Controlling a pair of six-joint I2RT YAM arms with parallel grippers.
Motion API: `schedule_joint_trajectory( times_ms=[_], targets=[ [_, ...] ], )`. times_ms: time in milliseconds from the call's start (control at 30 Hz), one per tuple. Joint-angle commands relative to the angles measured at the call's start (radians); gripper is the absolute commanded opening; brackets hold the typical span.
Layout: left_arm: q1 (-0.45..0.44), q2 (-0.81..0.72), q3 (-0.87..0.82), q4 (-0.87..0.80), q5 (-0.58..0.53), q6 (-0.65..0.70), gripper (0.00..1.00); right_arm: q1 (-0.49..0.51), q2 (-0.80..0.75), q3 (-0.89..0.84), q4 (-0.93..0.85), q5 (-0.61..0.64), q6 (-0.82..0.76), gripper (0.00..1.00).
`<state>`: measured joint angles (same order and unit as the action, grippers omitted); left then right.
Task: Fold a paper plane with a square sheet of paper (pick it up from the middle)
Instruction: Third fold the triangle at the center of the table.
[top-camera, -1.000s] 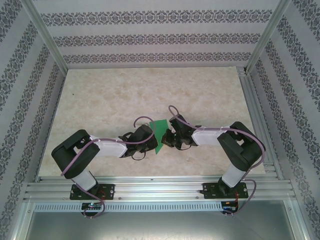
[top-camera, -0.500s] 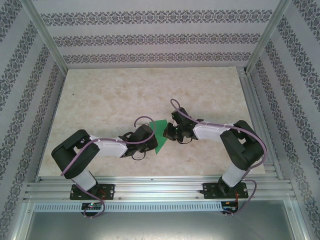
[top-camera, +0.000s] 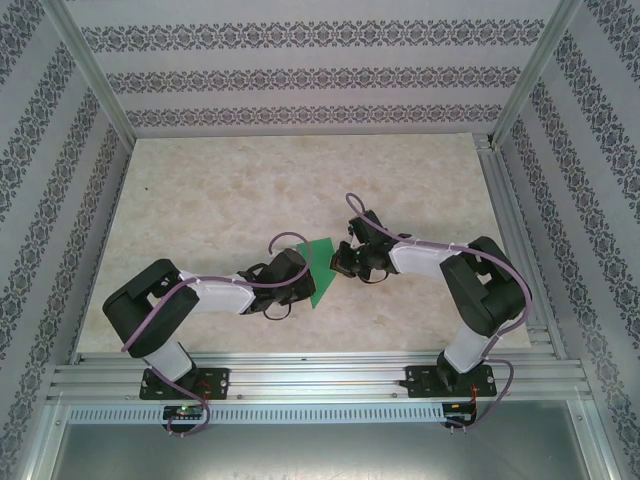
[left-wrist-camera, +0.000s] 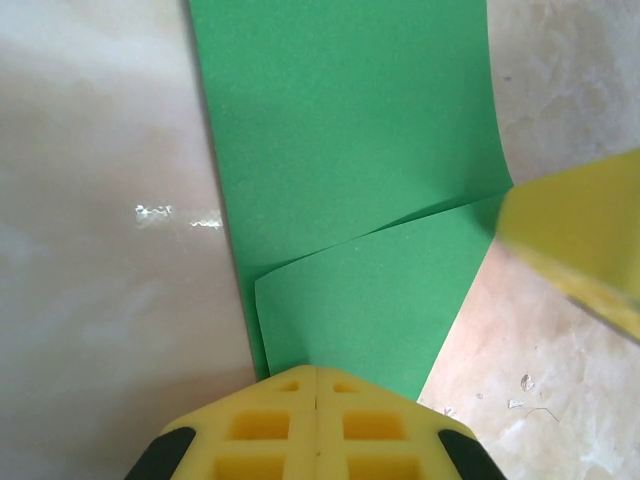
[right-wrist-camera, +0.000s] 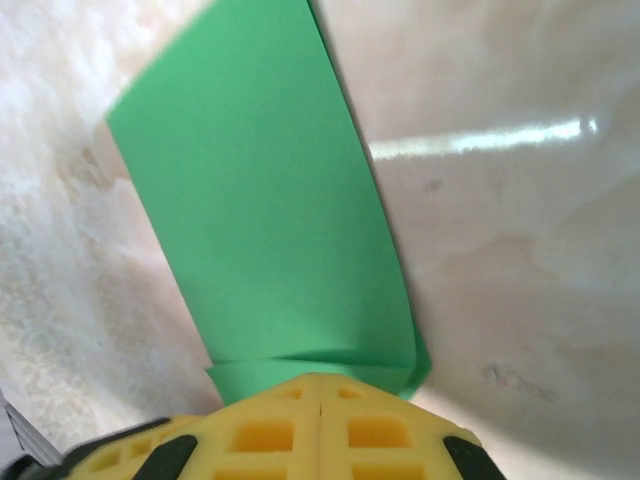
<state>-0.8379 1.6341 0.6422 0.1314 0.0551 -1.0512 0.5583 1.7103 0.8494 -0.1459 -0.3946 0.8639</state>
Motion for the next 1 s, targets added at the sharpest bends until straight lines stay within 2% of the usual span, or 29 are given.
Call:
schedule_joint_trajectory(
  times_ms=[0,300,667,867,967],
  targets=[
    [0.002,-0.006,0.016,-0.061,-0.001,0.025,0.00,-0.020,0.012,0.028,-0.004,-0.015,-0.036,0.02],
    [0.002,-0.006,0.018,-0.067,-0.003,0.024,0.00,-0.027,0.132,-0.017,0.053,0.002,-0.030,0.01],
    [0.002,-0.012,0.019,-0.076,-0.005,0.022,0.00,-0.034,-0.018,0.045,-0.027,-0.007,-0.075,0.03],
    [0.002,-0.016,0.032,-0.074,0.000,0.022,0.00,-0.028,0.071,0.027,0.008,-0.035,-0.068,0.04],
    [0.001,-0.033,0.040,-0.083,0.001,0.025,0.00,-0.035,0.100,0.039,-0.024,-0.010,-0.087,0.04]
  ],
)
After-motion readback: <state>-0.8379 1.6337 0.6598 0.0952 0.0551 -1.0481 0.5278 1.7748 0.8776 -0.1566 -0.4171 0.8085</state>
